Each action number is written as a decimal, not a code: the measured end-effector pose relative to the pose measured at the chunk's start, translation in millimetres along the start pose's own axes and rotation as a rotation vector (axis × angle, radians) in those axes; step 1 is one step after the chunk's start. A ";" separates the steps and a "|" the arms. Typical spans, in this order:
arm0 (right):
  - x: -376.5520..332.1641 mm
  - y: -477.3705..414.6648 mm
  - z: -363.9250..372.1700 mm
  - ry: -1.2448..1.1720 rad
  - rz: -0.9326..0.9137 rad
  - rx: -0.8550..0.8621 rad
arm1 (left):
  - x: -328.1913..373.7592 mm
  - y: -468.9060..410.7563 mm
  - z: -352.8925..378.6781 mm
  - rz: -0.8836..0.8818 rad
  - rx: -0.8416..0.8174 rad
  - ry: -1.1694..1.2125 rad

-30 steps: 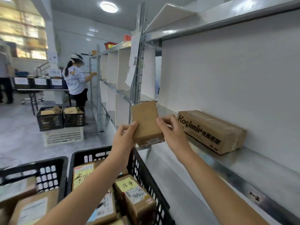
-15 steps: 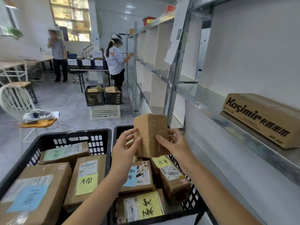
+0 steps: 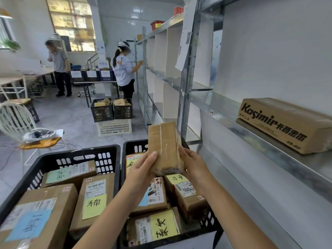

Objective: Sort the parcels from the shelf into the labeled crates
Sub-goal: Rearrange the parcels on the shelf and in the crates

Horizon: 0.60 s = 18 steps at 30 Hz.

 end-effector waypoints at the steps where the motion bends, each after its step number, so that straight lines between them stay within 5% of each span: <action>1: 1.2 0.8 -0.7 -0.021 0.023 -0.045 | -1.9 -0.6 2.1 0.002 -0.024 -0.022; 9: -4.2 3.6 -11.7 0.068 -0.099 0.018 | -0.5 -5.4 -9.2 0.127 0.067 -0.082; 18: 15.4 -4.5 9.1 0.180 -0.101 -0.093 | -5.4 8.9 -18.8 0.041 0.090 -0.213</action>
Point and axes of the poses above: each hand's wrist, its own y-axis away from the middle knuckle, its own z-axis out of the palm, x = y × z, the point moved 7 cm from there along -y, towards the middle knuckle, and after that the axes turned 3 degrees about -x, right-handed, at the moved point
